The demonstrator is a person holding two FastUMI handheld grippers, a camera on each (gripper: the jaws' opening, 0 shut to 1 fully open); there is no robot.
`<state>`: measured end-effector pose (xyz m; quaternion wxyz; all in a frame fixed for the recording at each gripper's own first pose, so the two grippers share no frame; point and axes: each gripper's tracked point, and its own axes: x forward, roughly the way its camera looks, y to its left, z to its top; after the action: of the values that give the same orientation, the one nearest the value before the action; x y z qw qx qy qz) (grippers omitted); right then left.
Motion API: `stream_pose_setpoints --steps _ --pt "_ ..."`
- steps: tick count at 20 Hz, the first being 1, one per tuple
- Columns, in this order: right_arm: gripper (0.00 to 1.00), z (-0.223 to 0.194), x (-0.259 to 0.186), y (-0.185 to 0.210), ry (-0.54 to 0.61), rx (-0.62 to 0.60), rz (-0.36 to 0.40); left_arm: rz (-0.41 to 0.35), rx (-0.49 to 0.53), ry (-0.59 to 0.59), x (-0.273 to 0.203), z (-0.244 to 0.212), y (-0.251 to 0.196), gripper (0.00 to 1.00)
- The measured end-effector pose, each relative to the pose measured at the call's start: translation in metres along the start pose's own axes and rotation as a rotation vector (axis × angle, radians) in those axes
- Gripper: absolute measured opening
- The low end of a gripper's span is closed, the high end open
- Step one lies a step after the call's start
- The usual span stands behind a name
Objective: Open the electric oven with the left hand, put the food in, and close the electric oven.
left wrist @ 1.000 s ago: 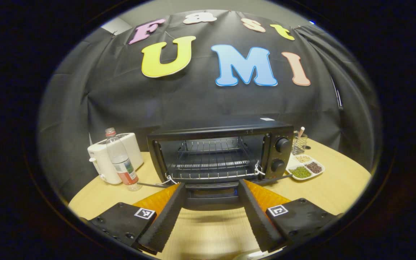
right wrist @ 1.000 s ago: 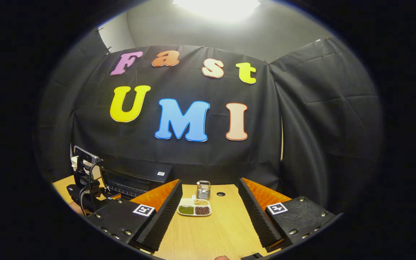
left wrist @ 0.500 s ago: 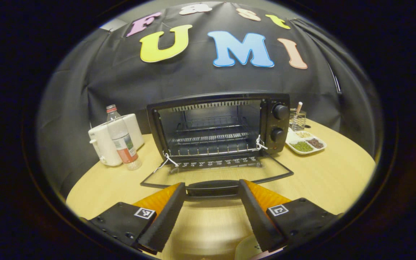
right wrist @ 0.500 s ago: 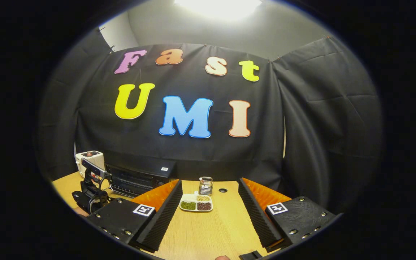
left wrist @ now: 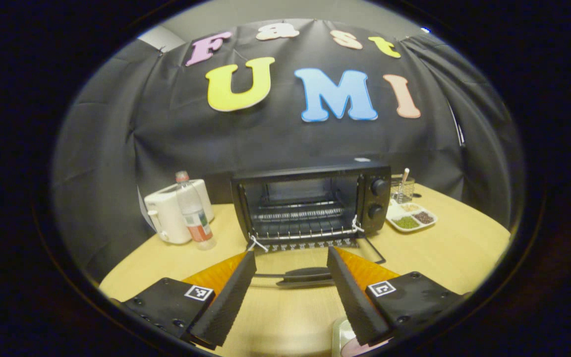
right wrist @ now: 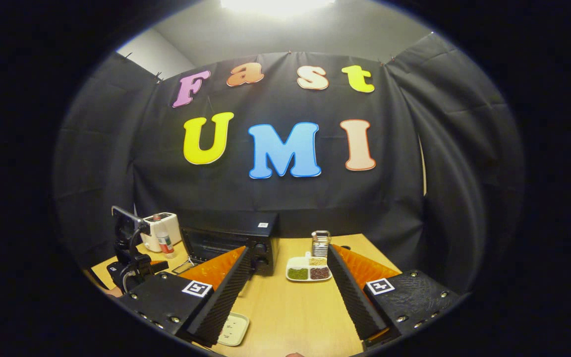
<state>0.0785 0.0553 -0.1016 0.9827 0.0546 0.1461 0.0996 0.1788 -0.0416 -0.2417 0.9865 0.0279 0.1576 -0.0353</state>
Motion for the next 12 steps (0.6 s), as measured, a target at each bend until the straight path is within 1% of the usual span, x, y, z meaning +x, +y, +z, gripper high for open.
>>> stream_pose_setpoints --steps 2,3,4,5,6,7,8,9,10,11,12 --pt "0.98 -0.015 0.007 0.016 0.06 0.045 0.07 0.015 -0.017 -0.062 -0.017 0.03 0.012 0.94" --pt "0.98 -0.024 0.01 0.023 0.1 0.069 0.103 0.026 -0.024 -0.089 -0.026 0.044 0.02 0.98" --pt "0.98 -0.035 0.012 0.03 0.146 0.094 0.137 0.041 -0.029 -0.114 -0.036 0.056 0.028 0.98" --pt "0.98 -0.045 0.014 0.035 0.195 0.123 0.161 0.053 -0.034 -0.139 -0.047 0.067 0.036 1.0" --pt "0.98 -0.056 0.016 0.04 0.244 0.155 0.184 0.066 -0.037 -0.159 -0.057 0.075 0.045 1.0" --pt "0.99 -0.065 0.016 0.044 0.289 0.19 0.203 0.079 -0.039 -0.175 -0.066 0.083 0.053 0.97" --pt "0.99 -0.075 0.019 0.048 0.334 0.227 0.222 0.093 -0.037 -0.188 -0.075 0.088 0.062 1.0" --pt "0.98 -0.083 0.019 0.053 0.381 0.264 0.248 0.107 -0.036 -0.202 -0.084 0.095 0.07 1.0" --pt "0.98 -0.092 0.019 0.059 0.435 0.298 0.271 0.123 -0.036 -0.216 -0.092 0.101 0.079 0.97" --pt "0.98 -0.104 0.021 0.062 0.484 0.328 0.291 0.138 -0.039 -0.231 -0.102 0.108 0.087 1.0" --pt "0.97 -0.118 0.021 0.065 0.542 0.363 0.303 0.154 -0.042 -0.246 -0.111 0.113 0.095 1.0"
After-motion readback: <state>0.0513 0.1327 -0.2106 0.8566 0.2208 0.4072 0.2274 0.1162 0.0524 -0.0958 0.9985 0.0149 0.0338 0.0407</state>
